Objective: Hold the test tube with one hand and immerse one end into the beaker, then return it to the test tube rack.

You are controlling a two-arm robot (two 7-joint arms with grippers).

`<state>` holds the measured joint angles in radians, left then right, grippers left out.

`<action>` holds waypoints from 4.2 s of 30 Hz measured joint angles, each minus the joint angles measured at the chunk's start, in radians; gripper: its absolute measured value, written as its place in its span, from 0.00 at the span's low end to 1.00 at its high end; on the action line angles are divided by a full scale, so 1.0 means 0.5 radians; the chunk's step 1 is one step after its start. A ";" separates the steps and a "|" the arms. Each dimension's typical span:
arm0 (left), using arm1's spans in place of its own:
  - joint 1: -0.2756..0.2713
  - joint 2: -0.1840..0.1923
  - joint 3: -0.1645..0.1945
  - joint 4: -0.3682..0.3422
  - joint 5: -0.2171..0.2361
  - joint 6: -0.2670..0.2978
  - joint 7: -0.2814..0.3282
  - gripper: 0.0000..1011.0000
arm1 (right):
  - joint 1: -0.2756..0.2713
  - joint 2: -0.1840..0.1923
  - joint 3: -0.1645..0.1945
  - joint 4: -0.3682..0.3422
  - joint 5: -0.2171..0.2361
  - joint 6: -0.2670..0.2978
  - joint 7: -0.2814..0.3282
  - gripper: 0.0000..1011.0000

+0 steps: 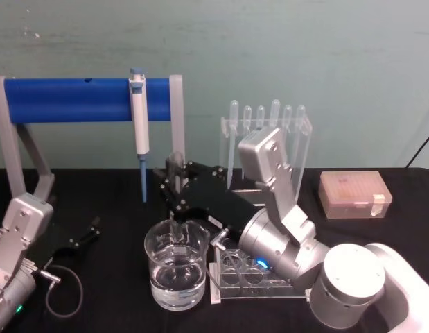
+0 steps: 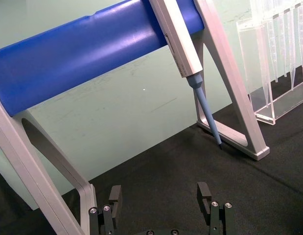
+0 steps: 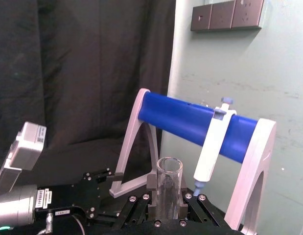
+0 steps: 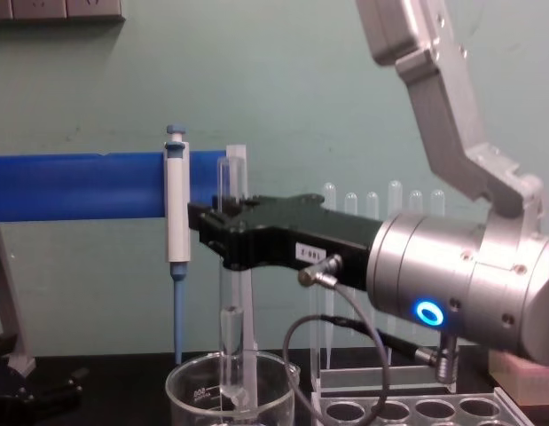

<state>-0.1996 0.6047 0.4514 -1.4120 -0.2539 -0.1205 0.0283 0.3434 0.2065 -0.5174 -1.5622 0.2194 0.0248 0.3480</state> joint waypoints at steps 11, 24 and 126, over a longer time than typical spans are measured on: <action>0.000 0.000 0.000 0.000 0.000 0.000 0.000 0.99 | -0.037 -0.047 -0.013 0.125 -0.048 -0.079 0.018 0.22; 0.000 0.000 0.000 0.000 0.000 0.000 0.000 0.99 | -0.100 -0.052 0.001 0.137 -0.078 -0.103 0.026 0.22; 0.000 0.000 0.000 0.000 0.000 0.000 0.000 0.99 | -0.156 -0.058 0.003 0.179 -0.119 -0.125 0.044 0.22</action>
<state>-0.1995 0.6047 0.4514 -1.4120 -0.2539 -0.1205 0.0283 0.2656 0.1776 -0.5158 -1.4725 0.1597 -0.0379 0.3701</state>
